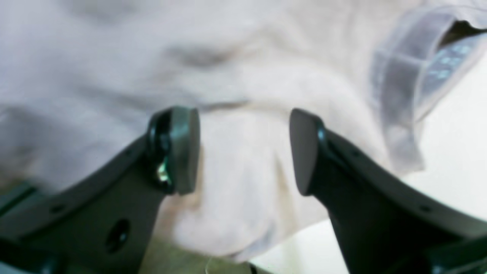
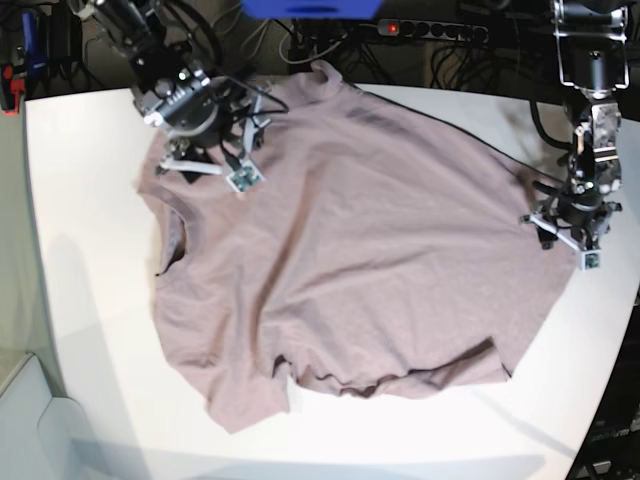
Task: Layout the t-shirt on the table in an organized manner, then fold the t-shirt properly
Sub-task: 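Drag the shirt's collar corner outward with the right gripper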
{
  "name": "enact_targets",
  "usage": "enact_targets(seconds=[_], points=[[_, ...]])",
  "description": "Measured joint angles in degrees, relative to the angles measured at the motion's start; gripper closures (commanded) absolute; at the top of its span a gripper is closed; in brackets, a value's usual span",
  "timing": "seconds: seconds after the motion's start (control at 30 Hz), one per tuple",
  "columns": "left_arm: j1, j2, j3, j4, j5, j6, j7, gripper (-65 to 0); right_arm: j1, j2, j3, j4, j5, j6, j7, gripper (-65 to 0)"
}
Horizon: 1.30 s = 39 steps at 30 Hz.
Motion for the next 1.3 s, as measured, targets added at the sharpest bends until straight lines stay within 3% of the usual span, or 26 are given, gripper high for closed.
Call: enact_targets(seconds=[0.1,0.17,0.37,0.5,0.57,0.77,0.87,1.0,1.17,1.3], points=[[0.3,0.0,-0.1,0.0,0.0,0.0,-0.2,-33.5,2.4,-0.2,0.0,-6.1,0.9,0.1,0.7,-37.7],[0.7,0.0,-0.1,0.2,-0.1,0.0,-0.6,-33.5,4.8,-0.3,0.0,-9.6,1.4,1.2,4.5,-37.7],[1.8,0.1,-0.2,0.5,-0.3,0.1,-1.5,-33.5,11.0,-2.2,5.4,-20.5,4.4,10.9,14.5,-37.7],[3.0,0.2,-0.3,0.8,-0.6,0.1,-2.5,-33.5,17.5,-2.9,9.5,-29.3,6.5,16.2,16.7,-37.7],[4.3,0.2,-0.5,2.4,-0.8,0.2,-2.6,-33.5,21.0,-2.5,11.2,-33.4,6.3,17.4,17.0,-37.7],[12.4,1.3,-0.3,13.7,-0.3,0.7,0.5,-33.5,24.5,2.3,13.6,-37.2,4.2,18.3,16.2,-37.7],[14.5,2.9,-0.6,19.6,0.1,0.1,3.7,-33.5,24.2,3.1,13.7,-35.6,2.9,18.2,14.1,-37.7],[14.7,3.7,-4.8,26.2,0.3,0.2,3.5,-33.5,19.6,4.2,13.7,-29.5,0.8,17.3,11.9,-37.7],[5.9,5.1,-5.4,27.5,0.6,0.5,10.4,-33.5,13.0,4.3,13.7,-19.7,-0.6,17.2,7.3,-37.7],[-5.4,6.6,-2.6,17.7,0.6,0.4,10.8,-33.5,10.4,4.2,13.7,-17.4,0.3,17.2,7.9,-37.7]])
